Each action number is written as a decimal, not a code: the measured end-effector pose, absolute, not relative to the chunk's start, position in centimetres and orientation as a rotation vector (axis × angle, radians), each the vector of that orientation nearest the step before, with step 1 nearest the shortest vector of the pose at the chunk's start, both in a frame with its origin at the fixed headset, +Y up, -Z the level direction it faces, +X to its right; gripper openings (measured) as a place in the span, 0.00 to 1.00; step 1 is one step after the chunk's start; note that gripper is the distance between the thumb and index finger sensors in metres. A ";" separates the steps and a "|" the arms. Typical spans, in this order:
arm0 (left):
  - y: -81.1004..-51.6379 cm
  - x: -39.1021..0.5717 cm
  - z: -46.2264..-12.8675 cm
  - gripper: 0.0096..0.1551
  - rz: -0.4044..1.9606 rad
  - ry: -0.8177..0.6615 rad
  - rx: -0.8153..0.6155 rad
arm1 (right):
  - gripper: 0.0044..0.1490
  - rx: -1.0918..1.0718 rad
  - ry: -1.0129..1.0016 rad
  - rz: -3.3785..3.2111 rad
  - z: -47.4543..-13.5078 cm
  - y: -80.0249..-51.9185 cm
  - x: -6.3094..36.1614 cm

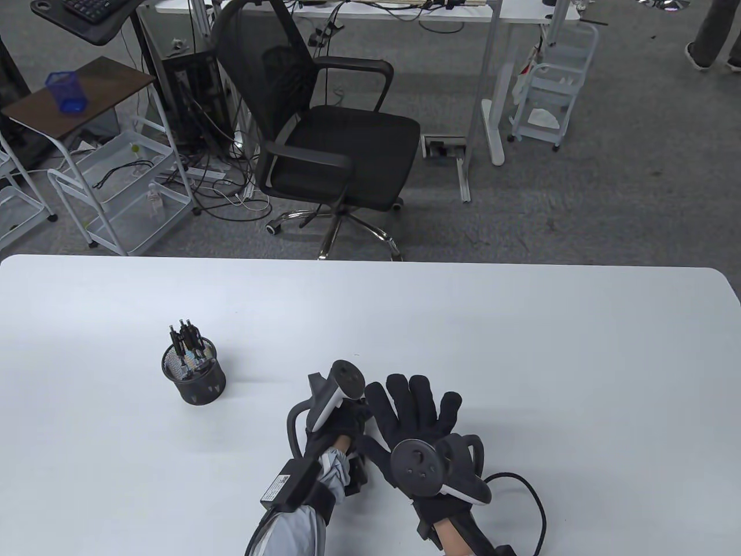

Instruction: Press to open click pens

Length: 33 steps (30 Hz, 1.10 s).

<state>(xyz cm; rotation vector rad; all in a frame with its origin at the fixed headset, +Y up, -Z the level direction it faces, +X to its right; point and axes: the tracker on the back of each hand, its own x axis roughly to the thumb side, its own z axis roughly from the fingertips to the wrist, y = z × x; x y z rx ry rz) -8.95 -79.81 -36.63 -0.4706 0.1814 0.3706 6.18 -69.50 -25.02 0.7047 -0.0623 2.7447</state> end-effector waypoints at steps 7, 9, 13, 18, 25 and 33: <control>-79.3 -9.9 -36.4 0.33 0.457 0.214 -0.507 | 0.48 0.699 -0.056 2.744 -25.0 -69.4 6.3; -79.1 -10.3 -36.3 0.34 0.466 0.230 -0.513 | 0.47 0.698 -0.062 2.742 -25.0 -69.4 6.3; -78.6 -11.1 -36.0 0.36 0.452 0.256 -0.475 | 0.48 0.702 -0.065 2.742 -25.0 -69.4 6.2; -78.4 -12.1 -35.6 0.39 0.505 0.266 -0.467 | 0.48 0.704 -0.071 2.740 -25.0 -69.3 6.2; -78.1 -12.7 -34.8 0.52 0.615 0.223 -0.516 | 0.47 0.702 -0.090 2.726 -24.9 -69.0 6.5; -75.8 -14.0 -33.4 0.57 0.597 0.137 -0.515 | 0.48 0.703 -0.088 2.727 -24.9 -68.9 6.5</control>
